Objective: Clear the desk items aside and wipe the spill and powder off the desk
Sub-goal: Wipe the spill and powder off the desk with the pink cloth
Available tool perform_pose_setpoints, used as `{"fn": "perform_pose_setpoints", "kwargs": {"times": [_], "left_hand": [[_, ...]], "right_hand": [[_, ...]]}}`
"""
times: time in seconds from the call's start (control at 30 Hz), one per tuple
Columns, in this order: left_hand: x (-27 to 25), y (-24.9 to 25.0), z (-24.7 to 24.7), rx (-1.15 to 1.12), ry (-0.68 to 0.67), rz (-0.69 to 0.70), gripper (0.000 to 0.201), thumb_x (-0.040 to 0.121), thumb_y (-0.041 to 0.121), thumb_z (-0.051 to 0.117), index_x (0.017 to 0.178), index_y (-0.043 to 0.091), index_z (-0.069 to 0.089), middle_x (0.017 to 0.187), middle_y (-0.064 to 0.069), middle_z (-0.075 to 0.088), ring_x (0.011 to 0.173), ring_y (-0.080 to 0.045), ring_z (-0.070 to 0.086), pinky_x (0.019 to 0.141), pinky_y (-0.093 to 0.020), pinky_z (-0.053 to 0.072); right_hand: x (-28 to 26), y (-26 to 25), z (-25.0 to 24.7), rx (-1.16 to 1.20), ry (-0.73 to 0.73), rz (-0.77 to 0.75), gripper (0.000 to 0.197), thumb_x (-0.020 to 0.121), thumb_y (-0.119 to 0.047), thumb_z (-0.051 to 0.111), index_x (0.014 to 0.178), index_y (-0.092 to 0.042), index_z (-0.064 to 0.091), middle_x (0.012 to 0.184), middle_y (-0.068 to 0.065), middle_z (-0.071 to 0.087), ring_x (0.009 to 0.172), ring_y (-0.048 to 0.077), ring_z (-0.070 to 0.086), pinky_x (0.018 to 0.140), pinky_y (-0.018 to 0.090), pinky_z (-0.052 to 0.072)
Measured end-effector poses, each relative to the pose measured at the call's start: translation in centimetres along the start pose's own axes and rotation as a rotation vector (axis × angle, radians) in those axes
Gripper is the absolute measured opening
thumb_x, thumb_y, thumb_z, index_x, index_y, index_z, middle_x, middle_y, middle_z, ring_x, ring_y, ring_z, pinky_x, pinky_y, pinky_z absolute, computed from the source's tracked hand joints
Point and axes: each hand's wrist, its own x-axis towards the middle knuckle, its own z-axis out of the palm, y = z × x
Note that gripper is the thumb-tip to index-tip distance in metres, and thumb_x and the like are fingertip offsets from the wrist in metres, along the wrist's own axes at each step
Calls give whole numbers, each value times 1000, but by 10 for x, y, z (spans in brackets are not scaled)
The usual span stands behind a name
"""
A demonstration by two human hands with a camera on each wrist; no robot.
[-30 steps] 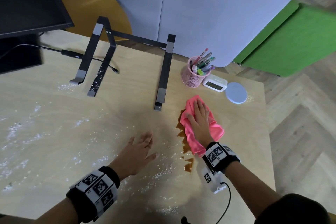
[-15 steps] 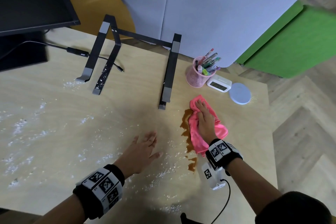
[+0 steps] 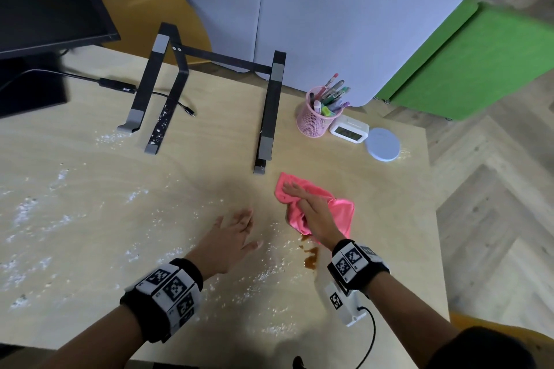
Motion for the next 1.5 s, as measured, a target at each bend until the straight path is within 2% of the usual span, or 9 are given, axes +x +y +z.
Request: {"fn": "perform_pose_setpoints", "kwargs": {"times": [0.23, 0.6, 0.67, 0.73, 0.8, 0.9, 1.07, 1.33, 1.5], "left_hand": [[1, -6, 5, 45, -39, 0, 66, 99, 46, 13, 149, 7, -6, 157, -7, -17, 145, -16, -15, 117, -48, 1], [0, -8, 3, 75, -60, 3, 58, 104, 30, 22, 148, 7, -7, 155, -9, -21, 146, -21, -14, 116, -50, 2], [-5, -2, -3, 128, -74, 15, 56, 104, 27, 19, 149, 6, -6, 155, -11, -21, 146, -23, -13, 116, -50, 3], [-9, 1, -7, 164, -84, 22, 55, 103, 24, 18, 150, 5, -4, 154, -13, -21, 145, -24, -15, 117, -51, 3], [-5, -3, -3, 165, -79, 32, 55, 103, 23, 21, 149, 8, -6, 153, -11, -23, 145, -22, -17, 117, -52, 5], [5, -15, 9, 116, -39, 15, 59, 104, 24, 28, 139, 14, -19, 147, -6, -31, 145, -20, -15, 115, -53, 7], [0, -4, 2, 153, -74, -6, 57, 103, 29, 17, 148, 5, -8, 154, -13, -23, 145, -24, -15, 116, -51, 6], [-1, -2, -1, 39, -70, -36, 65, 100, 46, 13, 149, 8, -7, 156, -6, -19, 146, -16, -13, 118, -46, 0], [-4, 0, -1, 21, -63, -33, 64, 101, 45, 14, 149, 7, -5, 157, -6, -18, 146, -16, -12, 118, -45, -1]], "right_hand": [[-28, 10, -7, 200, -103, 139, 30, 92, -8, 38, 113, 3, 57, 68, -3, 62, 48, 2, 55, 41, 10, 43], [-80, 18, -5, 168, -90, 107, 30, 92, -11, 37, 113, 0, 56, 65, -3, 66, 45, 3, 53, 40, 11, 43], [-87, 23, -4, -130, -133, 31, 38, 92, -17, 45, 128, -10, 51, 105, -2, 69, 79, 11, 65, 71, 22, 56], [-89, 39, -9, -706, -158, -133, 61, 89, -37, 51, 145, -27, 28, 151, -5, 34, 138, 12, 31, 119, 36, 13], [-88, 45, -13, -951, -129, -196, 73, 87, -54, 45, 147, -31, 11, 157, -12, 6, 145, 6, -7, 114, 34, -20], [-85, 46, -15, -877, -70, -190, 51, 95, -45, 33, 143, -37, 18, 155, -15, 10, 145, 5, -7, 115, 39, -17], [-89, 27, -6, -553, -19, -43, 39, 99, -18, 38, 131, -41, 37, 137, -38, 14, 136, -11, 0, 100, 1, -22], [-110, 24, 5, -398, -4, 0, 42, 98, -7, 39, 122, -40, 46, 134, -38, 22, 126, -30, 4, 97, -4, -18], [-130, 36, 21, -305, 65, 58, 41, 99, -10, 38, 130, -35, 47, 151, -12, 28, 138, -11, 12, 114, 27, -11]]}}
